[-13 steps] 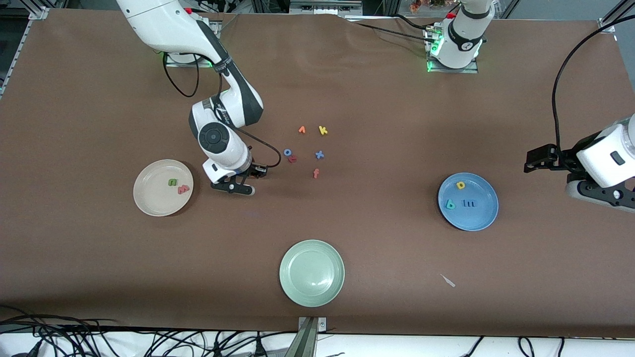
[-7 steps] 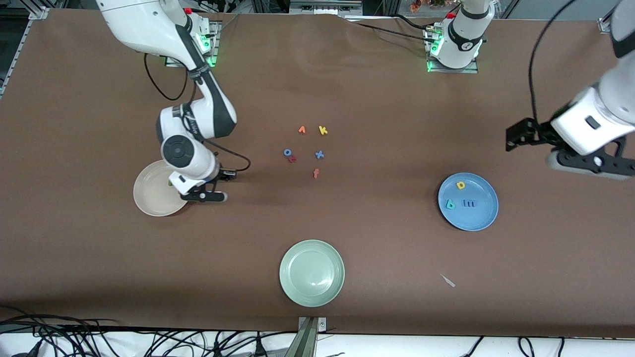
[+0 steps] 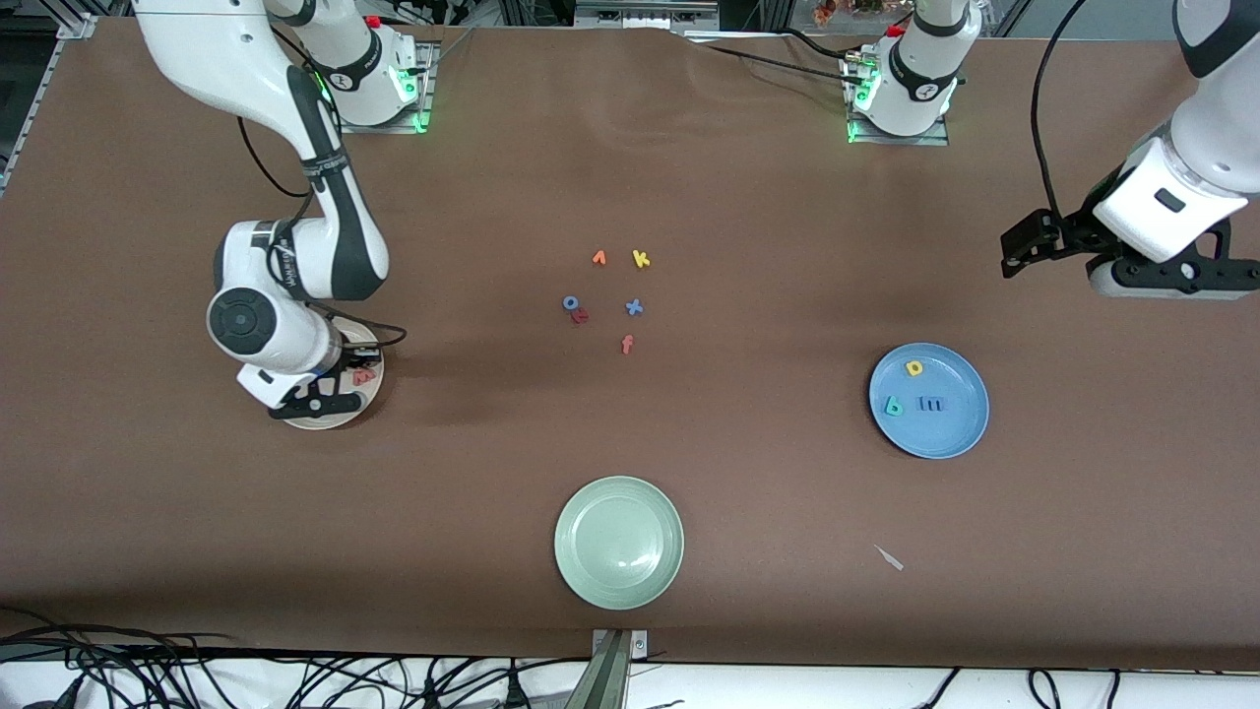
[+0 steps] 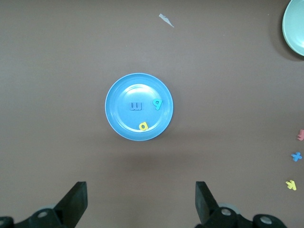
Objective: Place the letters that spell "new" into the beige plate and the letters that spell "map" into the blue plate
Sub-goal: 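Lower the orange e onto the beige plate and open the right gripper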
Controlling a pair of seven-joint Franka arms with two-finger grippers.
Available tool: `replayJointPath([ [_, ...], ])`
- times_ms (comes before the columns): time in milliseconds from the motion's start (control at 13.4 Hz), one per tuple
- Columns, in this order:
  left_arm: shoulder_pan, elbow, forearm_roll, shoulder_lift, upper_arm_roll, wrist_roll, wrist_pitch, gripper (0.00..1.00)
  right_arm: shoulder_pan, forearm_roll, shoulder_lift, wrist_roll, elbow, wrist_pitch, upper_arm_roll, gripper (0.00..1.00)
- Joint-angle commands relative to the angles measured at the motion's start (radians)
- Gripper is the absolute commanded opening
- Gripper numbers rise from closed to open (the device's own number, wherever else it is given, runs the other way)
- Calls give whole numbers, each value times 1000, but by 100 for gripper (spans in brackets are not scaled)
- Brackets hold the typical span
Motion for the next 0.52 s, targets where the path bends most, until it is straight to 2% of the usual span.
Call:
replayJointPath([
  [0, -14, -60, -25, -54, 17, -3, 34, 100, -5, 10, 21, -7, 12, -1, -2, 100],
  [224, -103, -55, -25, -54, 102, 1, 52, 100, -9, 14, 19, -4, 109, -121, 5, 100],
  [448, -113, -47, -23, -52, 115, 9, 52, 100, 11, 14, 18, 9, 189, -255, 9, 100],
])
